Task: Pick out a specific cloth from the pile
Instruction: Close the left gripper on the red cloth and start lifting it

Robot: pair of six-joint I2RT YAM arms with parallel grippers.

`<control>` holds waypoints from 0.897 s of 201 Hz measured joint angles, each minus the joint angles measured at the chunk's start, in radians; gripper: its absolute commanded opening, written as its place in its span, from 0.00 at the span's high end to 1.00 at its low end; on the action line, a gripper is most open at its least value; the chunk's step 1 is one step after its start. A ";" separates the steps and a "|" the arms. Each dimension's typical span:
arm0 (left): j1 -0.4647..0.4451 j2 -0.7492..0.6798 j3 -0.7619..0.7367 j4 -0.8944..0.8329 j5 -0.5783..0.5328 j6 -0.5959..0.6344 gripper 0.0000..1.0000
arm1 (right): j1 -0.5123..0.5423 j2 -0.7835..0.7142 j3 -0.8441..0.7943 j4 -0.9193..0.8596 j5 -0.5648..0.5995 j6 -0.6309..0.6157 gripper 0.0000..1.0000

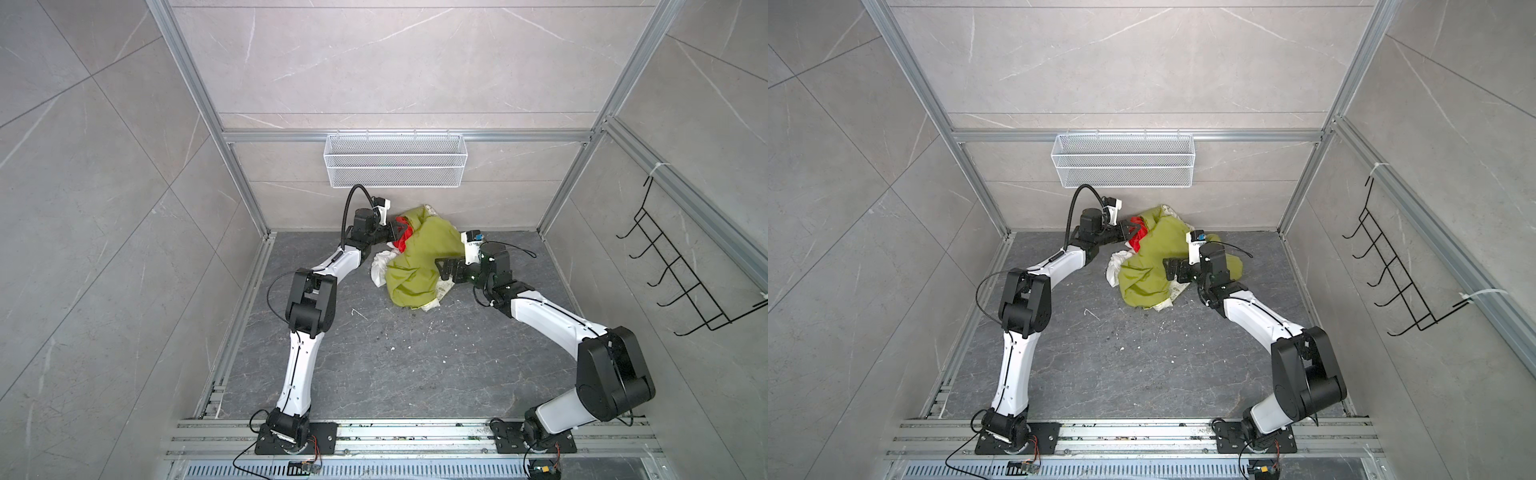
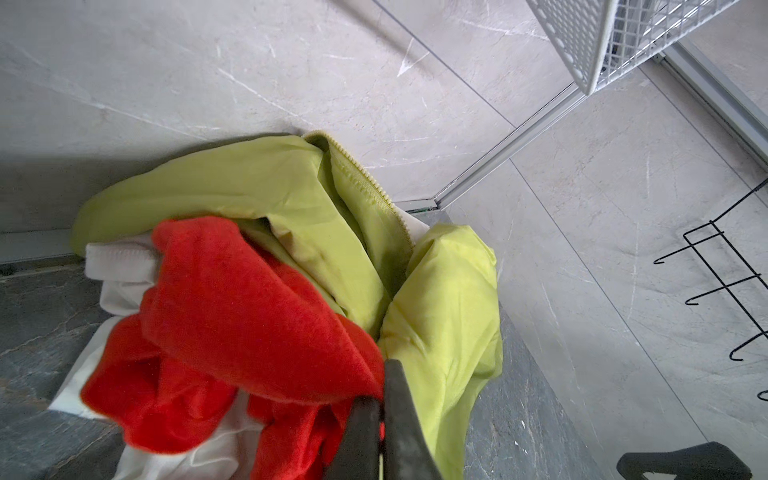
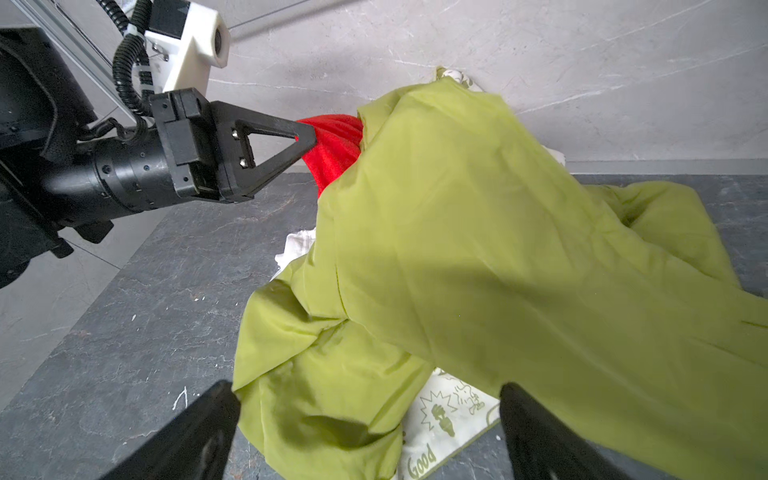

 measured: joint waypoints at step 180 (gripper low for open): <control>-0.004 -0.013 0.079 -0.056 -0.007 0.026 1.00 | 0.000 -0.004 0.000 0.002 0.002 0.011 0.00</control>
